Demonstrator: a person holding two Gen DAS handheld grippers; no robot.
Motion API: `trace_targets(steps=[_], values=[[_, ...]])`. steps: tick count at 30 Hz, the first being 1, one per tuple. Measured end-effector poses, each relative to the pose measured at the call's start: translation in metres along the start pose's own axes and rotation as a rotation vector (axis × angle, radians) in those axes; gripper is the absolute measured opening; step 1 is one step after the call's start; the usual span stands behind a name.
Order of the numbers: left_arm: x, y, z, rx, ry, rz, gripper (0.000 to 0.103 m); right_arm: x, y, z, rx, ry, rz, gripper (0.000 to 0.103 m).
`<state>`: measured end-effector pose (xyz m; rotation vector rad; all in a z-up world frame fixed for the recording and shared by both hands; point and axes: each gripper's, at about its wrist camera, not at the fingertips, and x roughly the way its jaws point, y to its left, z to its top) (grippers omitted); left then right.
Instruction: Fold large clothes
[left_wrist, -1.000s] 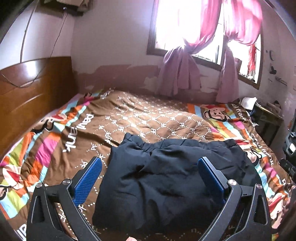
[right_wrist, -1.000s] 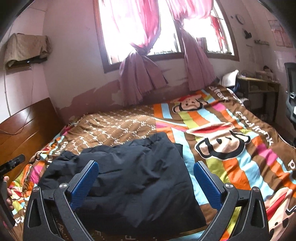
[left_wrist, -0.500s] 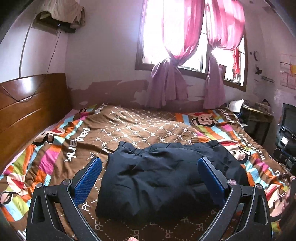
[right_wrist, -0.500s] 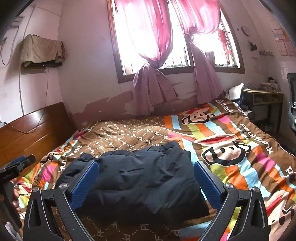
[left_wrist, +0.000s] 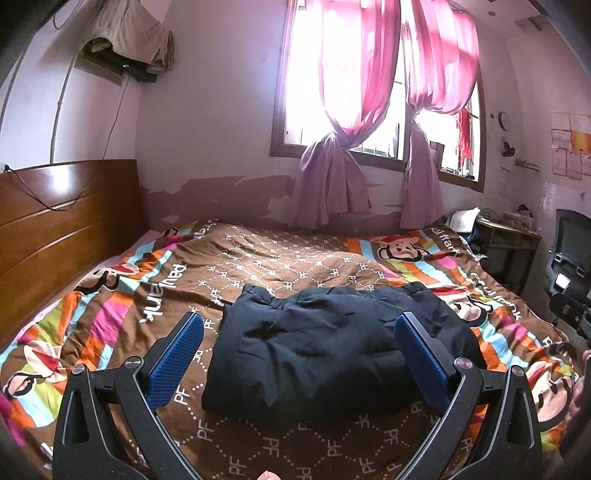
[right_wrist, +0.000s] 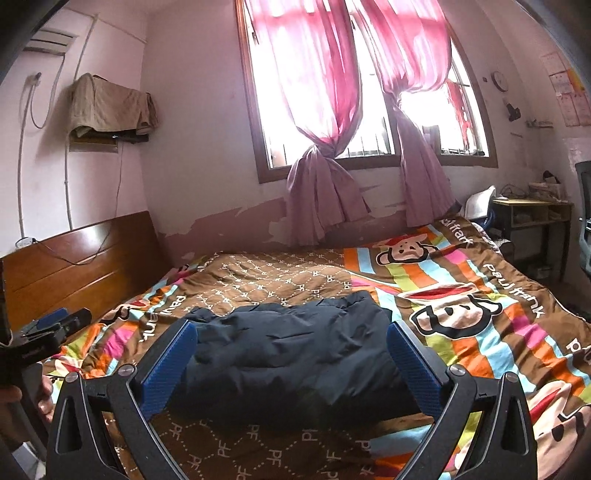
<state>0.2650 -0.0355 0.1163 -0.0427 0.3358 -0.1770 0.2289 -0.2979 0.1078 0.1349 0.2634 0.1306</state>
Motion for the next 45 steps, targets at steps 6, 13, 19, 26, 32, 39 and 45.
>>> trace_targets(steps=[6,13,19,26,32,39,45], values=[[-0.018,0.0,-0.013,0.002,-0.014,-0.004,0.101,-0.017,0.013,-0.01,-0.028,-0.009,0.012,0.103],[-0.039,-0.003,-0.028,0.006,-0.023,-0.008,0.101,-0.029,0.024,-0.023,-0.034,0.0,0.031,0.103],[-0.059,-0.005,-0.04,0.006,-0.039,-0.004,0.101,-0.042,0.033,-0.035,-0.037,-0.008,0.042,0.103],[-0.079,-0.008,-0.054,0.039,-0.068,0.015,0.101,-0.053,0.043,-0.048,-0.044,0.005,0.037,0.103],[-0.089,-0.008,-0.07,0.047,-0.065,0.014,0.101,-0.059,0.051,-0.058,-0.054,0.012,0.037,0.103],[-0.095,-0.008,-0.087,0.043,-0.058,0.018,0.101,-0.066,0.057,-0.07,-0.062,0.02,0.051,0.103],[-0.098,-0.01,-0.096,0.049,-0.065,0.022,0.101,-0.071,0.064,-0.083,-0.084,0.033,0.047,0.103]])
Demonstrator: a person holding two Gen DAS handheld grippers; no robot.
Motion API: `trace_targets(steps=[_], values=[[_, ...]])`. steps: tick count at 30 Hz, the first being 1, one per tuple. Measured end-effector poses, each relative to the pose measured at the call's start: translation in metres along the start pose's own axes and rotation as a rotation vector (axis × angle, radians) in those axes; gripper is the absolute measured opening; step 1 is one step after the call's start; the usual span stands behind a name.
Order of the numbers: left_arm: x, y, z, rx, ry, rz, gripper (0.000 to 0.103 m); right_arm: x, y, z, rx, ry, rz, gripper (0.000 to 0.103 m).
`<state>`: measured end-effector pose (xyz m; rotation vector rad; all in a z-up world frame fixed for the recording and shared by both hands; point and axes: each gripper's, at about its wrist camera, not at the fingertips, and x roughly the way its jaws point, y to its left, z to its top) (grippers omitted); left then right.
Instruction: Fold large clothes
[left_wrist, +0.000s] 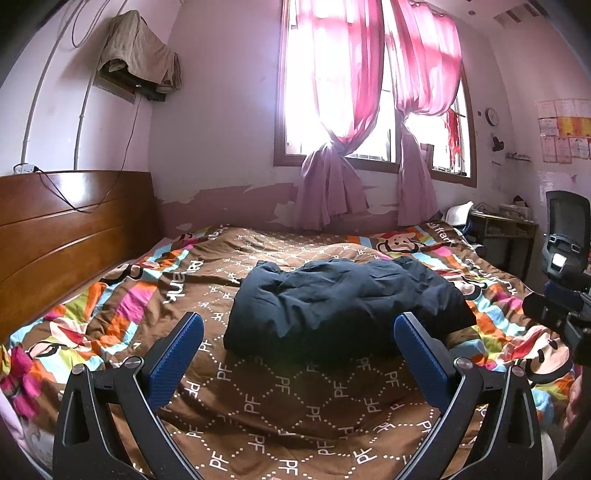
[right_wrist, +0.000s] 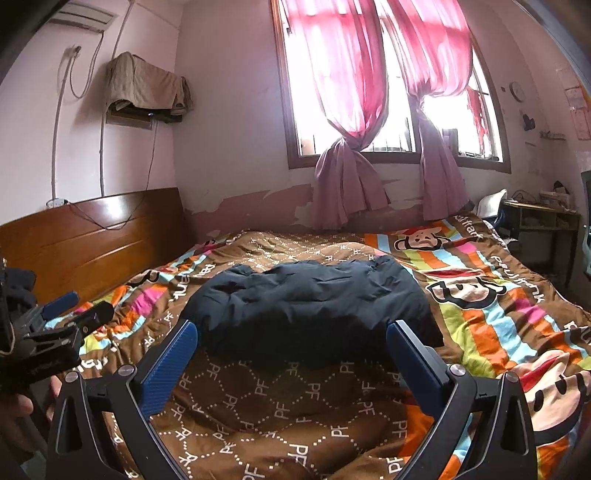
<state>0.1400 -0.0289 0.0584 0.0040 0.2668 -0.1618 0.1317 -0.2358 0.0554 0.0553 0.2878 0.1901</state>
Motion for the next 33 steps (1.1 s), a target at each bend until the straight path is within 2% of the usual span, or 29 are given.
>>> trace_targets(steps=[13,20,33], values=[[-0.01,-0.006,-0.028,0.008,0.0,-0.006,0.101,-0.003,-0.007,-0.028,0.039,0.032,-0.038,0.103],[-0.01,-0.007,-0.033,0.001,0.009,-0.01,0.101,-0.009,-0.007,-0.037,0.049,0.02,-0.069,0.103],[-0.008,-0.006,-0.036,-0.008,0.021,-0.008,0.101,-0.006,-0.008,-0.04,0.05,0.03,-0.071,0.103]])
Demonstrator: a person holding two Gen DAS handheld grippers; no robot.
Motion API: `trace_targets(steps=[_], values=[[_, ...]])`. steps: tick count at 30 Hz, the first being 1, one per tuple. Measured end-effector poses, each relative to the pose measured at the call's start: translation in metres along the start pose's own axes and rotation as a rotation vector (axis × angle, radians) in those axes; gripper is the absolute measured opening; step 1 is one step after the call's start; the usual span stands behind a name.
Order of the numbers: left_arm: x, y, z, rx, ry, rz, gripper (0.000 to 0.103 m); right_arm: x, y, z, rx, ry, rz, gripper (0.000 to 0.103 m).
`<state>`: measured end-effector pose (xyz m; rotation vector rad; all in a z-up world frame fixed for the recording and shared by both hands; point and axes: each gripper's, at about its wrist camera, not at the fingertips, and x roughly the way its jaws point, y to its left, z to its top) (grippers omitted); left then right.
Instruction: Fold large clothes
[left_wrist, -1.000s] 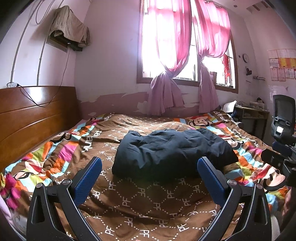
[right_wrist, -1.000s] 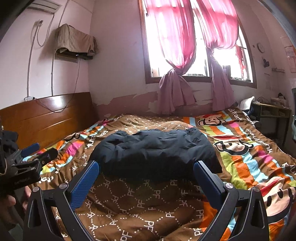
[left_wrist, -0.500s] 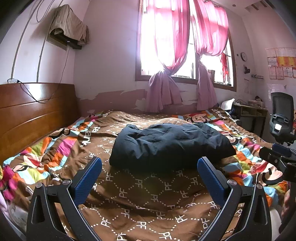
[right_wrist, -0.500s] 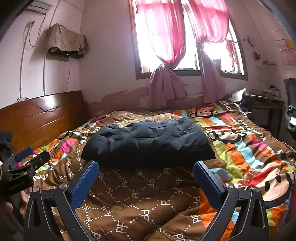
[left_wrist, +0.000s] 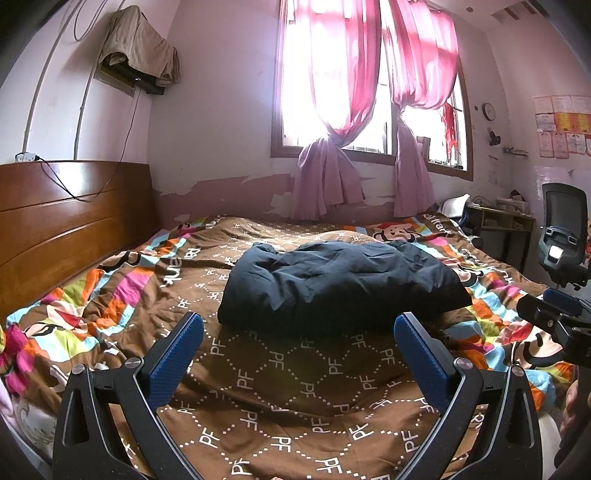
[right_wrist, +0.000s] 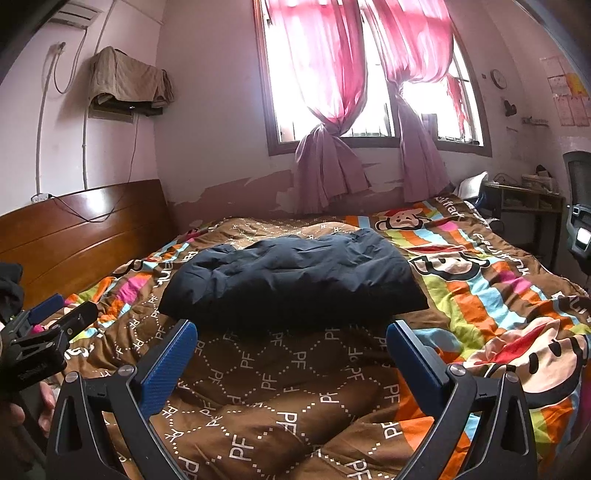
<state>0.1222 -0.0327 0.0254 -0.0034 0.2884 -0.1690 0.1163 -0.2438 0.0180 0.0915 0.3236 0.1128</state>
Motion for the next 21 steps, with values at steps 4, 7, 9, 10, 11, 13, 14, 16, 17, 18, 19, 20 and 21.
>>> trace_targets(steps=[4,7,9,10,11,13,14,16,17,18,19,20,21], values=[[-0.0002,-0.0009,0.0001,0.001,-0.001,0.001,0.101,0.0001,0.0005,-0.0003,-0.003,0.001,0.0,0.103],[0.0006,-0.0002,-0.0004,0.0,0.0,-0.001,0.101,0.0003,0.0008,-0.0002,0.001,0.001,0.001,0.103],[0.0005,-0.0002,-0.0005,-0.001,0.0,0.001,0.101,0.0005,0.0007,-0.0004,0.001,0.002,0.002,0.103],[-0.0002,-0.0005,-0.0001,0.0,-0.001,0.0,0.101,0.0005,0.0007,-0.0005,0.001,0.003,0.001,0.103],[0.0001,-0.0001,-0.0004,-0.001,-0.001,-0.001,0.101,0.0007,0.0007,-0.0004,0.0,0.003,0.001,0.103],[-0.0003,-0.0004,-0.0006,0.0,-0.001,-0.001,0.101,0.0009,0.0006,-0.0002,-0.001,0.001,0.003,0.103],[-0.0001,-0.0003,-0.0007,0.0,-0.001,0.0,0.101,0.0009,0.0006,-0.0002,-0.001,0.001,0.003,0.103],[-0.0004,-0.0002,-0.0005,0.001,-0.001,-0.001,0.101,0.0011,0.0009,-0.0003,-0.002,0.001,0.002,0.103],[-0.0004,-0.0003,-0.0005,0.001,-0.002,0.0,0.101,0.001,0.001,-0.0004,-0.002,0.003,0.003,0.103],[0.0001,0.0,-0.0008,0.001,-0.003,0.001,0.101,0.0008,0.0012,-0.0005,-0.002,0.002,0.003,0.103],[-0.0005,0.0,-0.0008,0.0,-0.002,0.0,0.101,0.0008,0.0015,-0.0005,-0.002,0.001,0.003,0.103],[0.0001,0.0003,-0.001,-0.002,-0.002,0.0,0.101,0.0007,0.0013,-0.0002,-0.003,0.0,0.004,0.103],[-0.0001,0.0004,-0.0011,-0.002,-0.002,-0.001,0.101,0.0005,0.0009,0.0005,-0.004,0.0,0.006,0.103]])
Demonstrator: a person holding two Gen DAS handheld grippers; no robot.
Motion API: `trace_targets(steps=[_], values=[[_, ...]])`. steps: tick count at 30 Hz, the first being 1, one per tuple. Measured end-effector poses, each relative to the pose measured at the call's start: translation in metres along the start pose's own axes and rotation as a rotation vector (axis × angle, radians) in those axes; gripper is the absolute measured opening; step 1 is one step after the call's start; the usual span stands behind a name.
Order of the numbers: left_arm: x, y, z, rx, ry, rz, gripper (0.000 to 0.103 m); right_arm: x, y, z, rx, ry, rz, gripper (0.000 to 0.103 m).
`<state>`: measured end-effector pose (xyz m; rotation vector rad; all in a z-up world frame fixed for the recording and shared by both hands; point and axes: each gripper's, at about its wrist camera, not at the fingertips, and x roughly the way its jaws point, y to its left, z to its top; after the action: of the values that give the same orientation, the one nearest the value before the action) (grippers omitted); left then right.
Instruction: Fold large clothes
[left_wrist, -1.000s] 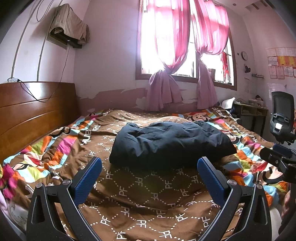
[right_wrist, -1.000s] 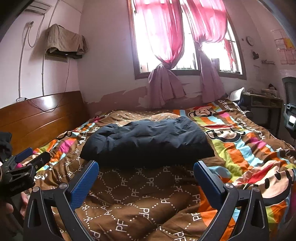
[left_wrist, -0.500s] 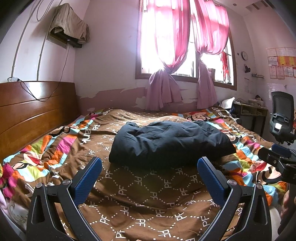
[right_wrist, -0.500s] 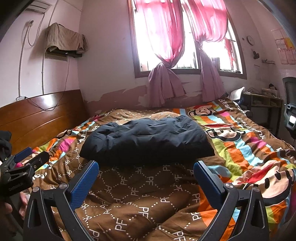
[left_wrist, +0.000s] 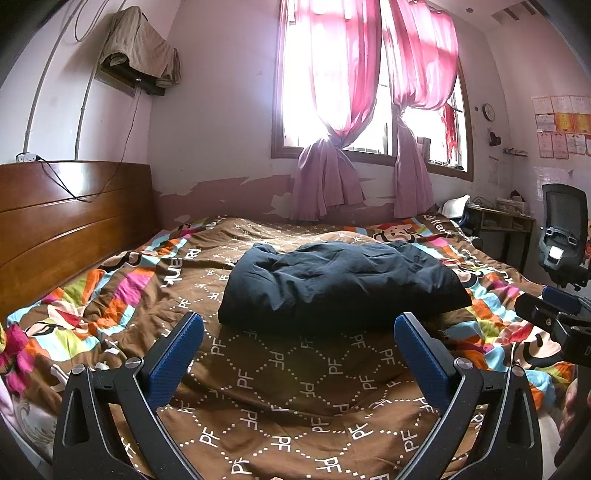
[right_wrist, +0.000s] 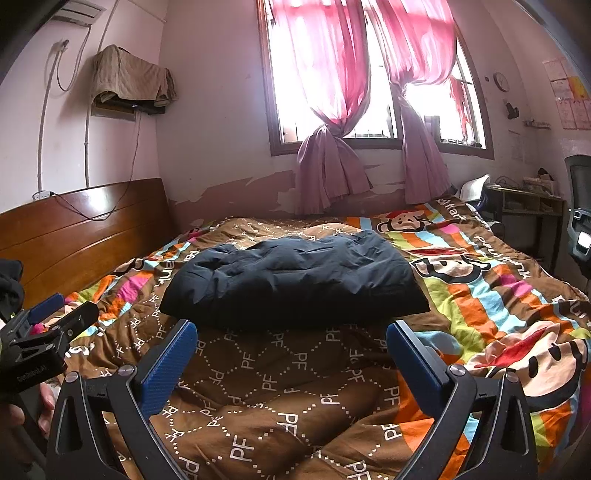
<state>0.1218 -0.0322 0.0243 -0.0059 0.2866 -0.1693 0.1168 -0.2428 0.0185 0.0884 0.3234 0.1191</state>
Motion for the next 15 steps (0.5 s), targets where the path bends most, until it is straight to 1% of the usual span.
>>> trace_targets(steps=[15], values=[[-0.0008,-0.0018,0.0,0.005,-0.003,0.002,0.101,-0.0003,0.0003,0.0005,-0.001,0.0,0.0,0.103]])
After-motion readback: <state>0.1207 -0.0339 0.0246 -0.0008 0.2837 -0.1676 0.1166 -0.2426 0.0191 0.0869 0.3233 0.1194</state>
